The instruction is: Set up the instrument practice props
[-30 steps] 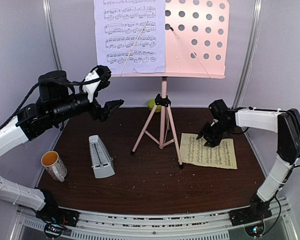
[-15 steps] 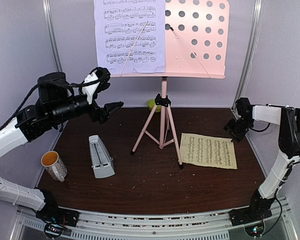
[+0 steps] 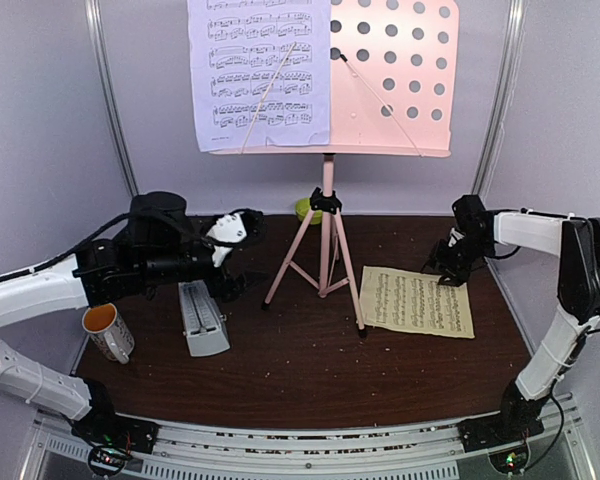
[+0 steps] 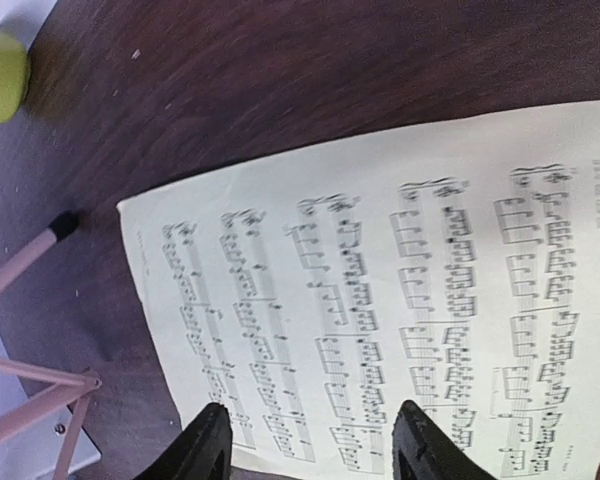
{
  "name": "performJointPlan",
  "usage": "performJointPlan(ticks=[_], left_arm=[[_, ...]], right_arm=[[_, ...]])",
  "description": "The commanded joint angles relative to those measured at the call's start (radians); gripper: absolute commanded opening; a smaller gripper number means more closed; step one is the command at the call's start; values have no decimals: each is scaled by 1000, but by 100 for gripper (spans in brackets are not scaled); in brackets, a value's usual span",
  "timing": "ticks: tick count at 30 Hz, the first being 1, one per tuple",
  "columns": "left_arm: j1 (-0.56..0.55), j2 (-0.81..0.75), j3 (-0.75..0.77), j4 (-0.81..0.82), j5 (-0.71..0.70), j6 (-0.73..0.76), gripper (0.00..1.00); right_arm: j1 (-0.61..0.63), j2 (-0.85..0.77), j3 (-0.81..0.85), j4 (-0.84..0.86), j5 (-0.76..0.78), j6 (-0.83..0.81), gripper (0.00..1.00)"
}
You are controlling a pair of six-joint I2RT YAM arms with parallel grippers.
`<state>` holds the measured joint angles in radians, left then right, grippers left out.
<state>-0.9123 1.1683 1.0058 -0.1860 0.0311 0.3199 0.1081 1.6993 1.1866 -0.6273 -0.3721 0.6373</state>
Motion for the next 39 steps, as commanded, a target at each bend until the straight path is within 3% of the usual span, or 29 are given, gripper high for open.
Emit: performJointPlan(ticks=[1, 12, 21, 29, 39], left_arm=[[-112, 109, 2, 97, -105, 100, 80], [-309, 640, 424, -9, -322, 176, 79], [-358, 1001, 797, -137, -437, 251, 79], [-361, 1173, 939, -113, -503, 328, 79], [-361, 1309, 994, -89, -553, 458, 80]], right_arm=[[61, 31, 20, 32, -59, -36, 54], [151, 134, 51, 59, -49, -32, 48], [156, 181, 38, 10, 16, -62, 38], [156, 195, 15, -59, 44, -122, 33], [157, 144, -47, -141, 78, -171, 31]])
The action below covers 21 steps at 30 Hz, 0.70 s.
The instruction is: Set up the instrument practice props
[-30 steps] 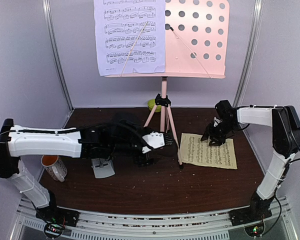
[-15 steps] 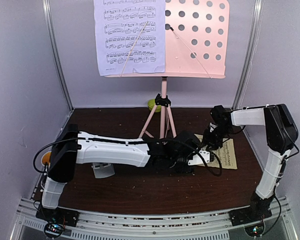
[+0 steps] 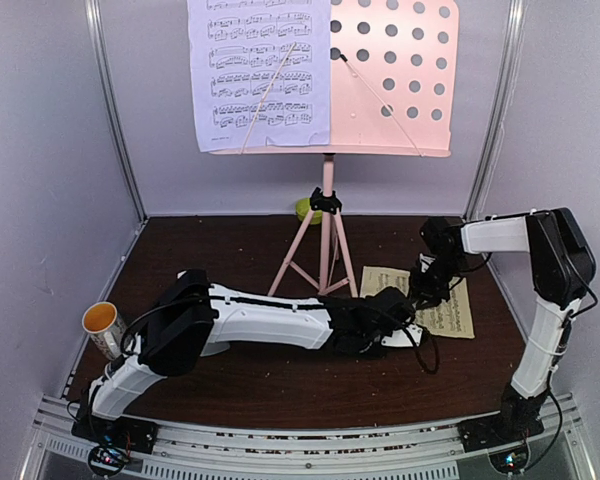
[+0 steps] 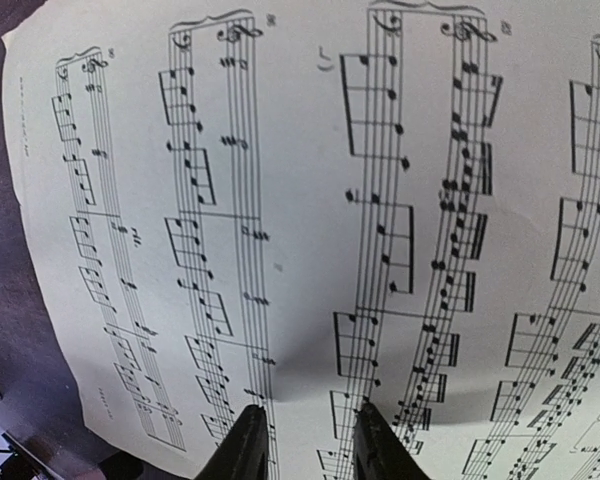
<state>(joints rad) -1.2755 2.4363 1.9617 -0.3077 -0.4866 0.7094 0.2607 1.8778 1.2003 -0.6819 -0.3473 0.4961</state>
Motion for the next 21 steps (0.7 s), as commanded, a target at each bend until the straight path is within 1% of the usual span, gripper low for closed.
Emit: performJointPlan(ticks=[1, 6, 11, 16, 21], left_arm=[[2, 48, 39, 34, -37, 76, 79], [5, 84, 38, 66, -70, 119, 78], [21, 111, 55, 111, -86, 157, 72], [22, 109, 70, 163, 41, 186, 62], [24, 120, 101, 186, 107, 181, 48]], right_arm=[[5, -42, -74, -89, 51, -32, 31], [5, -77, -135, -87, 36, -34, 31], [10, -113, -181, -90, 7, -33, 31], [18, -128, -209, -98, -14, -44, 31], [18, -153, -205, -118, -29, -57, 32]])
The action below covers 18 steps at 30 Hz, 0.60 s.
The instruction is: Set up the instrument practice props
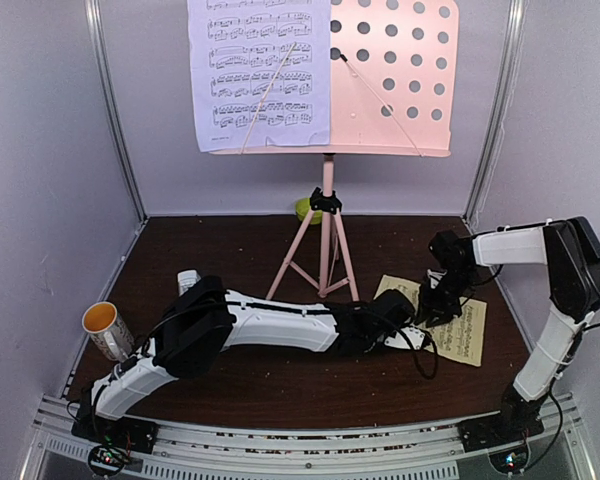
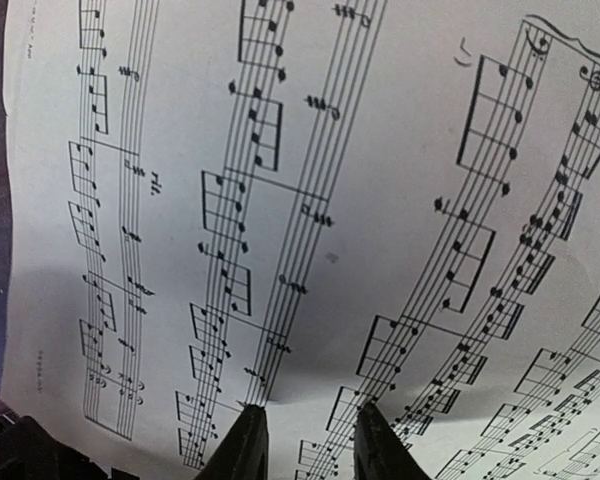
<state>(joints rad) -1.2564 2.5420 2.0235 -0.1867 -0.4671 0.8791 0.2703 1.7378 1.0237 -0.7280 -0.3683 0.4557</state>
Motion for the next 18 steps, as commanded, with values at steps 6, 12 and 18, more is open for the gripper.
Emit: performJointPlan(ticks=[6, 12, 18], left_arm=[[5, 8, 53, 51, 183, -1, 27], [2, -42, 80, 60, 204, -39, 0], [-5, -144, 107, -7, 188, -149, 0]], right_arm=[[9, -54, -26, -69, -55, -8, 32], [-22, -194, 96, -106, -52, -17, 38], [-122, -309, 286, -163, -67, -12, 53]])
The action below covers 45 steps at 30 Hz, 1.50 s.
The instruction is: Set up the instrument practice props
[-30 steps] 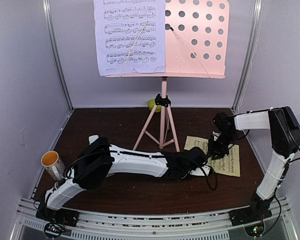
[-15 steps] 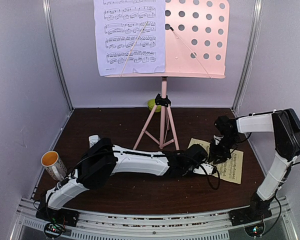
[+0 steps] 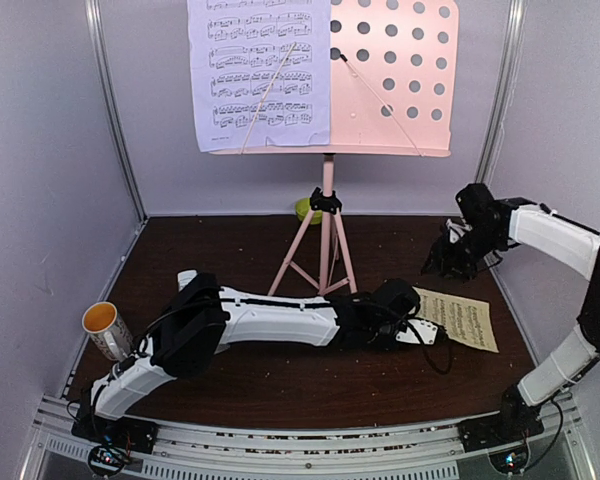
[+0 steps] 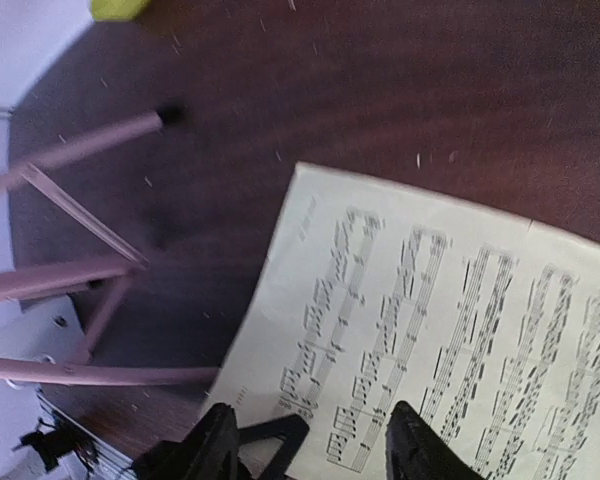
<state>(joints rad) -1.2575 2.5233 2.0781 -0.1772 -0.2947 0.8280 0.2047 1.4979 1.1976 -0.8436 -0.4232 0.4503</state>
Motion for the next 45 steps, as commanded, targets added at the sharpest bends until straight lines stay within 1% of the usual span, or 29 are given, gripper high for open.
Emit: performJointPlan(ticks=[1, 4, 8, 9, 10, 13, 15, 16, 22, 24, 31, 35, 40, 45], left_arm=[[-3, -155, 30, -31, 29, -115, 0], [-4, -285, -113, 7, 22, -136, 0], [-3, -471, -405, 147, -55, -90, 0], [0, -512, -446, 139, -49, -88, 0], [4, -548, -470, 98, -11, -103, 0], [23, -638, -485, -43, 109, -229, 0], [37, -686, -477, -112, 175, -330, 0], [42, -709, -477, -132, 208, -382, 0], [53, -831, -505, -208, 365, -624, 0], [55, -853, -495, -258, 391, -704, 0], [88, -891, -417, -452, 461, -883, 0], [100, -935, -435, -457, 512, -948, 0], [117, -993, -499, -429, 587, -1021, 0], [130, -1040, -559, -401, 627, -1050, 0]], right_arm=[[-66, -77, 140, -56, -14, -5, 54], [-77, -106, 181, -44, -35, 8, 59], [-82, -142, 185, -1, -80, 25, 65], [-82, -151, 185, -2, -100, 25, 66], [-82, -159, 182, -6, -119, 22, 70], [-82, -205, 162, 4, -141, 27, 76], [-82, -244, 151, 27, -121, 42, 83], [-83, -260, 151, 31, -113, 46, 85], [-84, -293, 171, 30, -118, 63, 85], [-85, -294, 166, 36, -135, 66, 85], [-85, -315, 87, 90, -209, 86, 83], [-85, -335, 46, 102, -224, 85, 82], [-85, -359, 12, 106, -237, 89, 82], [-83, -376, -22, 114, -255, 101, 82]])
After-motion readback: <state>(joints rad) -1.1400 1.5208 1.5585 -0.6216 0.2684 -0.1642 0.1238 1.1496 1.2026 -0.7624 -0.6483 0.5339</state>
